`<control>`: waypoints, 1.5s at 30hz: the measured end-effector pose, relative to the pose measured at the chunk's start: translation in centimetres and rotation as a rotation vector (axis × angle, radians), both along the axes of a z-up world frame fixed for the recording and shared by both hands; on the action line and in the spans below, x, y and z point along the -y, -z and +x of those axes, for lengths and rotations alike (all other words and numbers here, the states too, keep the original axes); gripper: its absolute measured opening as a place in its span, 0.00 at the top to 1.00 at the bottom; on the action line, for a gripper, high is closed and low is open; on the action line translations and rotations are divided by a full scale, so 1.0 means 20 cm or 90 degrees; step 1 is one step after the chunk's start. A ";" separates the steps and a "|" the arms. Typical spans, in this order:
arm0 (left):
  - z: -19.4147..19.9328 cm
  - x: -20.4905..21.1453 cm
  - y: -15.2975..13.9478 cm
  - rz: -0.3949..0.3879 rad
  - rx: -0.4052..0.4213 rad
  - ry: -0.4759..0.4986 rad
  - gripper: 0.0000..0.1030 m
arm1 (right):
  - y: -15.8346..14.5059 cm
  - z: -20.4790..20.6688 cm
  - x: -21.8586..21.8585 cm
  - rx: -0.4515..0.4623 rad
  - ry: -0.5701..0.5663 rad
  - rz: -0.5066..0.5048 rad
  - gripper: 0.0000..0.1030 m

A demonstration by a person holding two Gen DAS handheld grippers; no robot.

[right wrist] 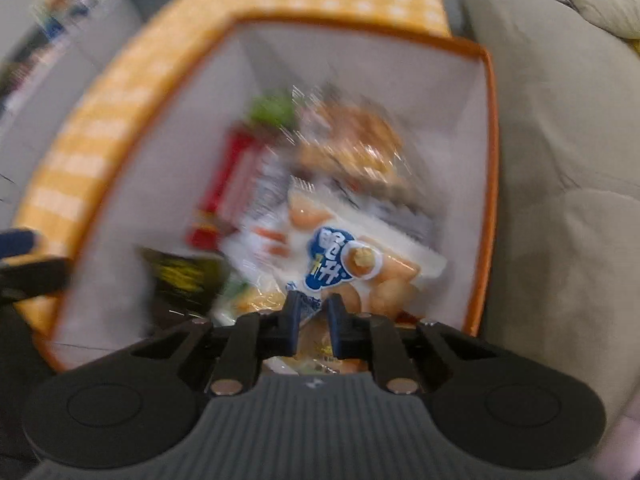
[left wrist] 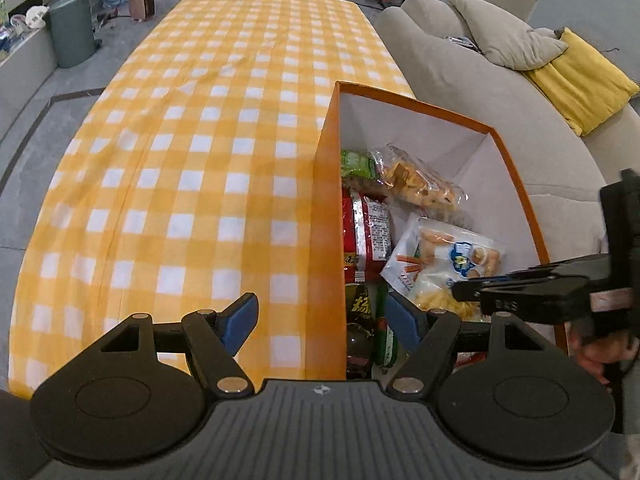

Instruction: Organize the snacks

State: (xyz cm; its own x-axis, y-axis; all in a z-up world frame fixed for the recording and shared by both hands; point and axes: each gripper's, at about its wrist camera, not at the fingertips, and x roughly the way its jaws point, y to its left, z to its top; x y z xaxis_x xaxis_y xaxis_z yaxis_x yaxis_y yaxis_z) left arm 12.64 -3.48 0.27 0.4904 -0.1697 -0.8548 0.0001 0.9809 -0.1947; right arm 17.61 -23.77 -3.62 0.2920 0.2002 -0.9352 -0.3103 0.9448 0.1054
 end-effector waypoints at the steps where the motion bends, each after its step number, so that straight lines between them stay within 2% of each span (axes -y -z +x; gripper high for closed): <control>1: 0.00 -0.02 -0.01 -0.008 0.004 -0.001 0.18 | 0.02 0.01 0.00 -0.003 0.005 0.010 0.91; 6: -0.01 -0.08 -0.02 -0.043 0.012 -0.016 0.18 | 0.05 0.05 -0.02 -0.015 0.011 -0.020 0.90; 8: -0.02 -0.11 -0.02 -0.055 0.014 -0.019 0.18 | 0.01 0.06 -0.01 -0.017 0.019 -0.013 0.91; 12: 0.00 -0.17 0.00 -0.066 0.005 -0.036 0.18 | -0.16 0.08 0.10 0.061 0.105 0.075 0.91; 15: 0.01 -0.20 0.01 -0.075 0.000 -0.044 0.18 | -0.22 0.19 0.14 0.108 0.172 0.081 0.91; 18: 0.02 -0.22 0.02 -0.080 -0.004 -0.051 0.18 | -0.18 0.33 0.11 0.078 0.178 0.115 0.91; 20: 0.03 -0.22 0.03 -0.086 -0.008 -0.054 0.18 | -0.15 0.38 0.01 0.060 0.137 0.143 0.91; 23: 0.04 -0.22 0.04 -0.095 -0.016 -0.048 0.18 | -0.10 0.42 -0.09 0.042 0.100 0.151 0.91; 25: 0.03 -0.22 0.05 -0.102 -0.014 -0.037 0.18 | -0.03 0.47 -0.13 0.034 0.111 0.138 0.91; 27: 0.03 -0.22 0.05 -0.108 -0.014 -0.033 0.18 | 0.02 0.51 -0.12 0.022 0.130 0.094 0.99; 30: 0.05 -0.23 0.06 -0.112 -0.025 -0.040 0.18 | 0.06 0.55 -0.05 0.000 0.178 0.083 1.00; 34: 0.04 -0.23 0.06 -0.114 -0.024 -0.042 0.18 | 0.06 0.54 0.02 0.022 0.217 0.108 1.00; 36: 0.04 -0.23 0.04 -0.109 -0.018 -0.043 0.18 | 0.05 0.52 0.04 0.045 0.224 0.095 1.00; 38: 0.03 -0.23 0.02 -0.104 -0.008 -0.042 0.18 | 0.03 0.52 0.05 0.047 0.234 0.091 0.95; 40: 0.02 -0.22 0.00 -0.100 0.002 -0.041 0.18 | -0.03 0.45 0.09 0.055 0.250 0.147 0.92; 42: 0.01 -0.22 -0.03 -0.097 0.013 -0.044 0.18 | -0.12 0.35 0.11 0.082 0.250 0.174 0.90; 43: 0.00 -0.22 -0.05 -0.096 0.018 -0.045 0.18 | -0.17 0.29 0.11 0.099 0.241 0.172 0.85; 44: -0.01 -0.22 -0.07 -0.095 0.022 -0.046 0.18 | -0.22 0.23 0.11 0.118 0.227 0.166 0.73; 45: -0.02 -0.21 -0.09 -0.094 0.029 -0.043 0.18 | -0.28 0.17 0.11 0.137 0.214 0.158 0.66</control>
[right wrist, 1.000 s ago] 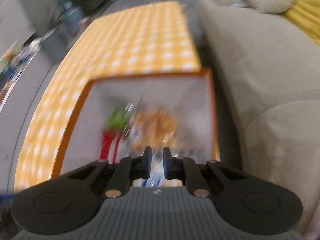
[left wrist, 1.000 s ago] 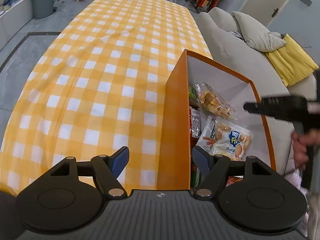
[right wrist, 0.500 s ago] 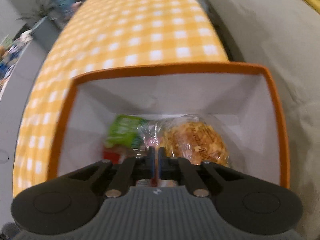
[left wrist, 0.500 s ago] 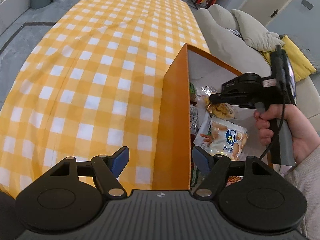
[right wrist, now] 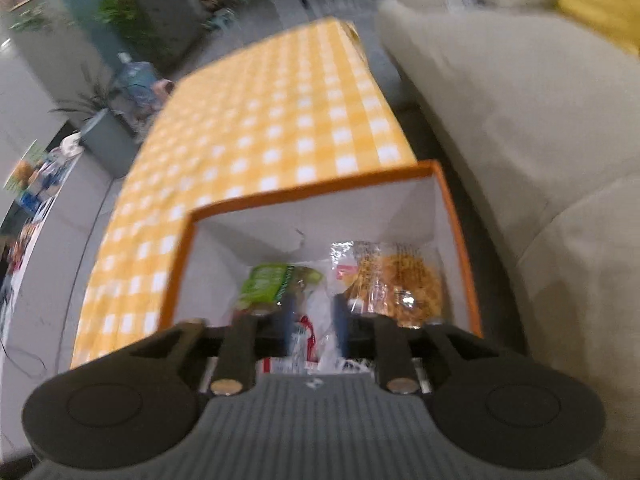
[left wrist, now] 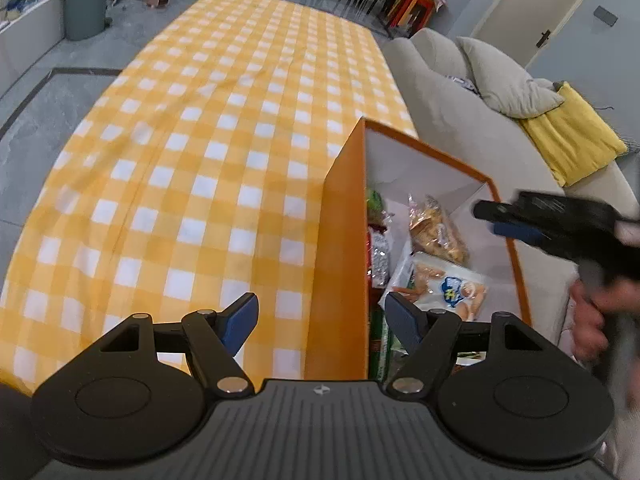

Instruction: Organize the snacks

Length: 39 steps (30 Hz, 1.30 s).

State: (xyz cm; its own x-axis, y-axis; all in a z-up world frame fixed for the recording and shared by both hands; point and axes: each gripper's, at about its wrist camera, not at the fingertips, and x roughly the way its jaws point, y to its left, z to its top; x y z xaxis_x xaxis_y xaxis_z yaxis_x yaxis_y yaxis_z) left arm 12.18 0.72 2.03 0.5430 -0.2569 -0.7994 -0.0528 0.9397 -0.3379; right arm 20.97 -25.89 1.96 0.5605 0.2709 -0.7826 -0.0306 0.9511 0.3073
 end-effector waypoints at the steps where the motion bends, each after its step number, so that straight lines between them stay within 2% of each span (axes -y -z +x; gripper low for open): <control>1: -0.01 0.00 -0.02 0.003 0.007 0.002 0.18 | -0.06 -0.07 0.00 0.017 -0.006 -0.014 0.52; 2: -0.02 0.01 -0.05 0.009 0.012 0.002 0.18 | -0.11 -0.13 0.00 0.028 -0.009 -0.027 0.36; 3: -0.04 0.02 -0.08 0.012 0.017 0.002 0.18 | -0.16 -0.20 0.00 0.037 -0.008 -0.045 0.27; 4: -0.06 0.03 -0.12 0.009 0.026 0.006 0.17 | -0.21 -0.27 0.00 0.047 -0.001 -0.066 0.09; 5: -0.08 0.03 -0.15 0.003 0.040 0.012 0.12 | -0.25 -0.33 0.00 0.061 0.004 -0.082 0.03; 7: -0.13 0.04 -0.23 -0.005 0.068 0.020 0.06 | -0.32 -0.47 -0.01 0.091 0.008 -0.110 0.03; 9: -0.18 0.06 -0.29 0.008 0.093 0.013 0.04 | -0.34 -0.56 0.00 0.093 0.009 -0.121 0.03; 11: -0.22 0.09 -0.34 0.051 0.098 0.004 0.04 | -0.32 -0.64 -0.01 0.076 0.020 -0.124 0.03; 13: -0.23 0.17 -0.38 0.133 0.048 0.039 0.04 | -0.28 -0.70 -0.01 0.026 0.038 -0.134 0.03; 15: -0.25 0.22 -0.41 0.172 0.046 0.042 0.04 | -0.24 -0.74 -0.04 -0.031 0.024 -0.143 0.03; 18: -0.30 0.24 -0.45 0.149 0.044 -0.002 0.04 | -0.20 -0.80 -0.07 -0.067 -0.014 -0.112 0.03; 20: -0.31 0.27 -0.44 0.134 0.031 0.009 0.04 | -0.19 -0.84 -0.09 -0.071 -0.016 -0.099 0.03; 24: -0.32 0.34 -0.37 0.144 0.000 0.032 0.04 | -0.21 -0.88 -0.13 -0.075 -0.036 -0.117 0.03; 28: -0.33 0.41 -0.32 0.174 -0.015 0.051 0.04 | -0.24 -0.91 -0.10 -0.108 0.004 -0.121 0.03; 32: -0.35 0.45 -0.29 0.176 -0.021 0.055 0.05 | -0.25 -0.93 -0.06 -0.128 0.022 -0.074 0.03; 39: -0.34 0.47 -0.26 0.174 -0.039 0.060 0.05 | -0.24 -0.95 -0.06 -0.133 0.023 -0.105 0.03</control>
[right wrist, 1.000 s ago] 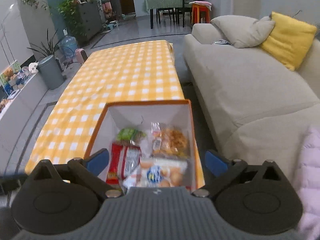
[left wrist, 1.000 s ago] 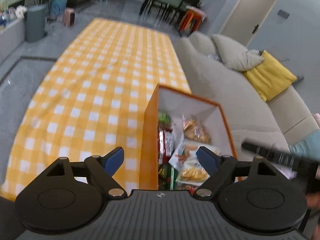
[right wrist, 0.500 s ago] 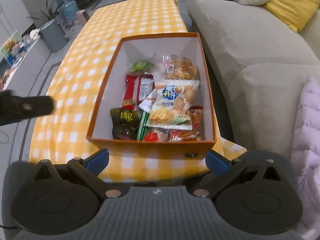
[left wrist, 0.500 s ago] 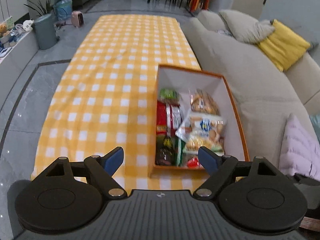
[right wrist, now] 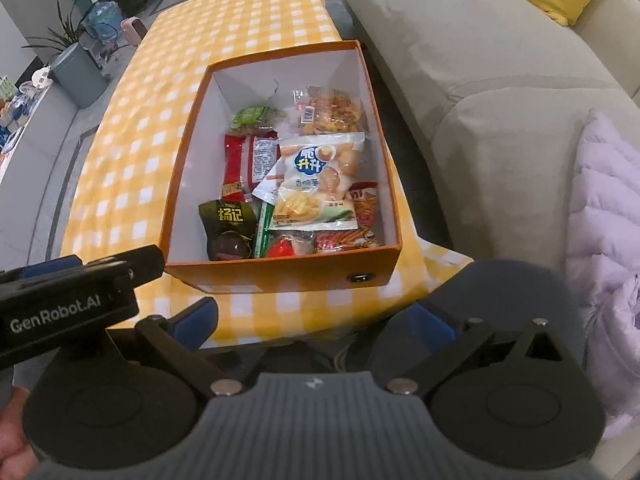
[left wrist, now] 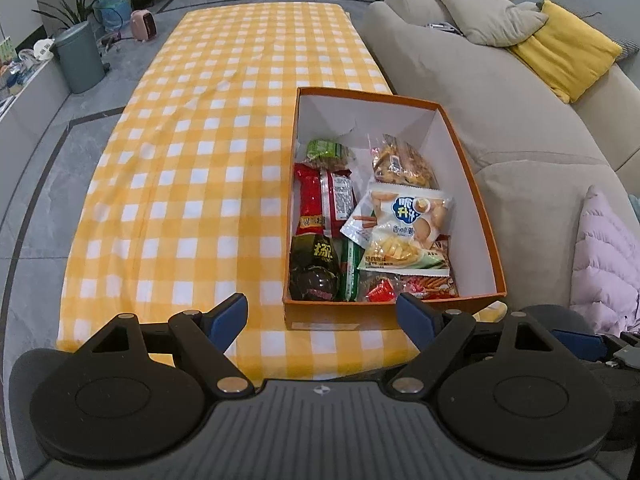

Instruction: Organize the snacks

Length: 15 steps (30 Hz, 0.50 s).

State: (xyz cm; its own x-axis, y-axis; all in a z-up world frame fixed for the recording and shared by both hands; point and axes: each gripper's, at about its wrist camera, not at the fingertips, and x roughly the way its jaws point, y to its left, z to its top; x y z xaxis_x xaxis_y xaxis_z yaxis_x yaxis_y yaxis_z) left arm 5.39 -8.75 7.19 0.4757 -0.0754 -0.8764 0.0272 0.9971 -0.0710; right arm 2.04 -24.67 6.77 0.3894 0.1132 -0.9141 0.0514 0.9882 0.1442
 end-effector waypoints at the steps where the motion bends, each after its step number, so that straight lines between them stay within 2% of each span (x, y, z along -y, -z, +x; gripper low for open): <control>1: 0.00 0.00 0.00 0.000 -0.001 -0.001 0.05 | 0.00 0.00 0.00 -0.002 -0.001 0.002 0.03; 15: 0.00 0.02 0.02 0.019 -0.005 -0.002 0.05 | 0.01 -0.01 -0.01 0.000 -0.002 -0.019 0.03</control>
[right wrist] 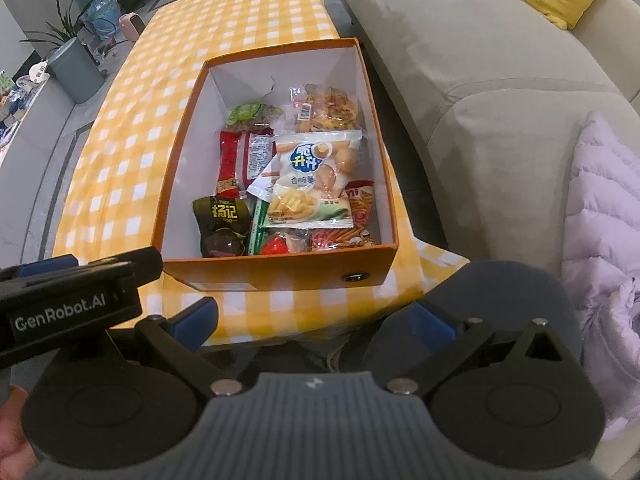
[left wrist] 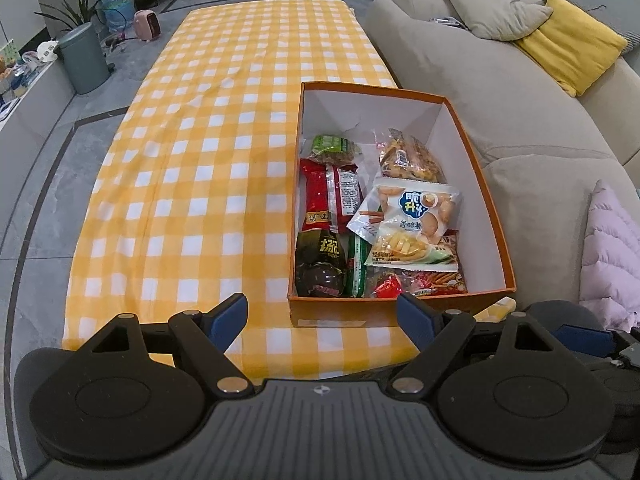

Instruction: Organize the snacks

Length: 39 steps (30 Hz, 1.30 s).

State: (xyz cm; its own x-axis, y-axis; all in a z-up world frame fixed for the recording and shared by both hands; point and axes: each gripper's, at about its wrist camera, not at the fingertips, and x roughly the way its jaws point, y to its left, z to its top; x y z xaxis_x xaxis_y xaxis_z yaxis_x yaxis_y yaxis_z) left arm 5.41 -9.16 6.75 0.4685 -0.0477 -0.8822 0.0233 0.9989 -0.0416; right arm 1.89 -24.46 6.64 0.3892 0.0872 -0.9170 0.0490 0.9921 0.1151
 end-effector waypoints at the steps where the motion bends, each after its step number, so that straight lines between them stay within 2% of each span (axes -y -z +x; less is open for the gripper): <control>1: 0.00 0.00 0.00 -0.002 -0.002 0.001 0.05 | 0.00 0.00 0.00 0.001 -0.001 -0.004 0.03; 10: -0.01 0.02 0.01 -0.006 -0.003 0.004 0.05 | 0.02 0.01 -0.02 -0.006 -0.011 -0.024 0.03; 39: -0.01 0.03 0.04 -0.007 -0.019 0.013 0.05 | 0.05 0.01 -0.07 -0.014 -0.026 -0.027 0.03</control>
State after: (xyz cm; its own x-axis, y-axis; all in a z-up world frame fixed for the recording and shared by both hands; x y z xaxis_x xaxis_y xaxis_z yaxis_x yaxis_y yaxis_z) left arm 5.25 -9.73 5.96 0.4412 -0.0672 -0.8949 0.0421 0.9976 -0.0541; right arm 2.05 -22.97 5.57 0.3666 0.0639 -0.9282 0.0101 0.9973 0.0727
